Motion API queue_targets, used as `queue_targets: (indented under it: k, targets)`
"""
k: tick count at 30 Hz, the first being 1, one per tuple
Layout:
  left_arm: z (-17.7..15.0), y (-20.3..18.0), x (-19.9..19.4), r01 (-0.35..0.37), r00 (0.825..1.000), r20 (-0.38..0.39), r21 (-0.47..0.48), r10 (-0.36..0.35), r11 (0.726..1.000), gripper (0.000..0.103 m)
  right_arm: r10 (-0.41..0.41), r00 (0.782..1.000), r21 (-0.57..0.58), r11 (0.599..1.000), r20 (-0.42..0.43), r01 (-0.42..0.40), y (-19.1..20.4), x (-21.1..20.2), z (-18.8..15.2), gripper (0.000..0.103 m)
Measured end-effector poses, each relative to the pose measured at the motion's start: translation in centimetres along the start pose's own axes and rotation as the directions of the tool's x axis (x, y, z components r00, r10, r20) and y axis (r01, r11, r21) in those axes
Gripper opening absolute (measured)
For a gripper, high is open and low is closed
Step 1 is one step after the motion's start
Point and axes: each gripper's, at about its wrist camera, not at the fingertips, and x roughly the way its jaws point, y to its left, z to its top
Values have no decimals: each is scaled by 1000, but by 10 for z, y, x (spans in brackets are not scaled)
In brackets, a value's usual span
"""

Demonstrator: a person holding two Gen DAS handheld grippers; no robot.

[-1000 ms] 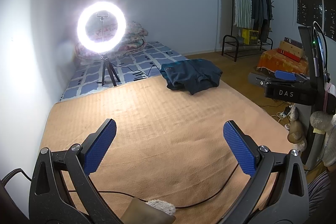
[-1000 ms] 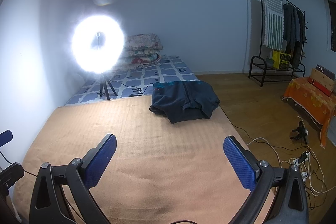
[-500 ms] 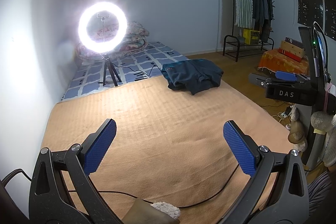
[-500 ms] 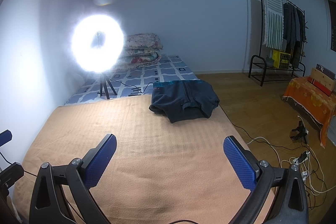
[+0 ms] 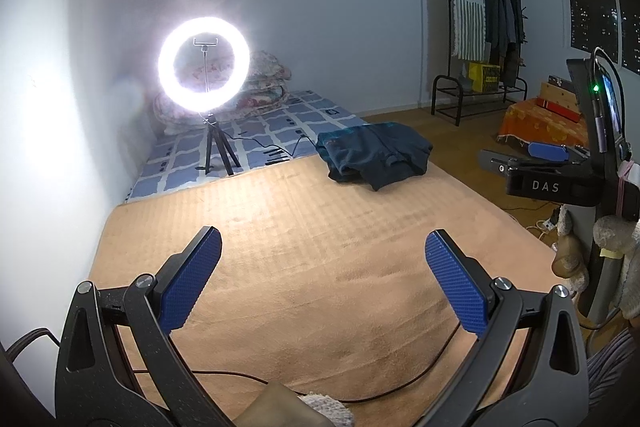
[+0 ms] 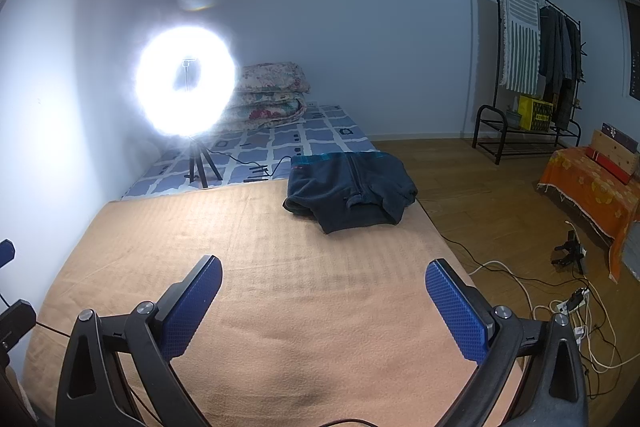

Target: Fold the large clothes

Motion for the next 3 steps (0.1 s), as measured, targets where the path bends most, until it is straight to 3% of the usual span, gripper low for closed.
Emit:
queue_targets:
  k: [3]
  targets:
    - [1,1,-4,-17,1000,19,-10,18,1000,103,1,1000,4,1000,0,-1,-1,0,0,103]
